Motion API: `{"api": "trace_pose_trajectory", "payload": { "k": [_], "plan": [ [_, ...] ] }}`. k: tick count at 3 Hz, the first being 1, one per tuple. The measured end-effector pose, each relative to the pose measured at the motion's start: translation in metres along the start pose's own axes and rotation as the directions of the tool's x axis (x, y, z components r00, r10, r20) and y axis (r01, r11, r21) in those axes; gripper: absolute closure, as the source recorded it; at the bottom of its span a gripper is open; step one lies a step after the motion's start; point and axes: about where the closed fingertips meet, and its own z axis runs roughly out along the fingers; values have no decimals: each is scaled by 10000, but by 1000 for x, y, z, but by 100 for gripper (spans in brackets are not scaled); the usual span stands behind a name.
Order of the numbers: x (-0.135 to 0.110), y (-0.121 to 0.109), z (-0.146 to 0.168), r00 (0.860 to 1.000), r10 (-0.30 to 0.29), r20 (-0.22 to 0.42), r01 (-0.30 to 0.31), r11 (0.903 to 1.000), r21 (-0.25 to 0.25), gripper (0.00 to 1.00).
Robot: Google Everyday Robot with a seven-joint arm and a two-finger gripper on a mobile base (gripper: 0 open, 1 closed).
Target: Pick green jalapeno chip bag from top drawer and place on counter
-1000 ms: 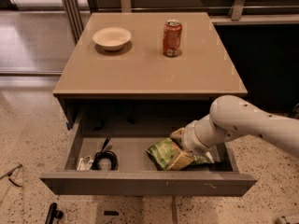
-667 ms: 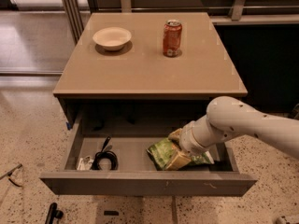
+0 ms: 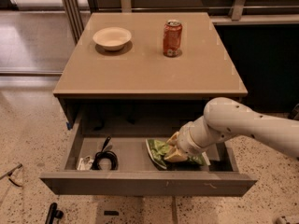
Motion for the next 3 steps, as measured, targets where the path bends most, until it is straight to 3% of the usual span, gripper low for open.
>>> {"api": "trace_pose_trajectory", "payload": {
  "k": [1, 2, 3],
  "plan": [
    [-1, 0, -1, 10000, -5, 34, 5, 10000, -1, 100],
    [-8, 2, -12, 9996, -44, 296, 45, 10000, -4, 100],
    [-29, 0, -52, 9985, -129, 534, 121, 9998, 166, 100]
  ]
}}
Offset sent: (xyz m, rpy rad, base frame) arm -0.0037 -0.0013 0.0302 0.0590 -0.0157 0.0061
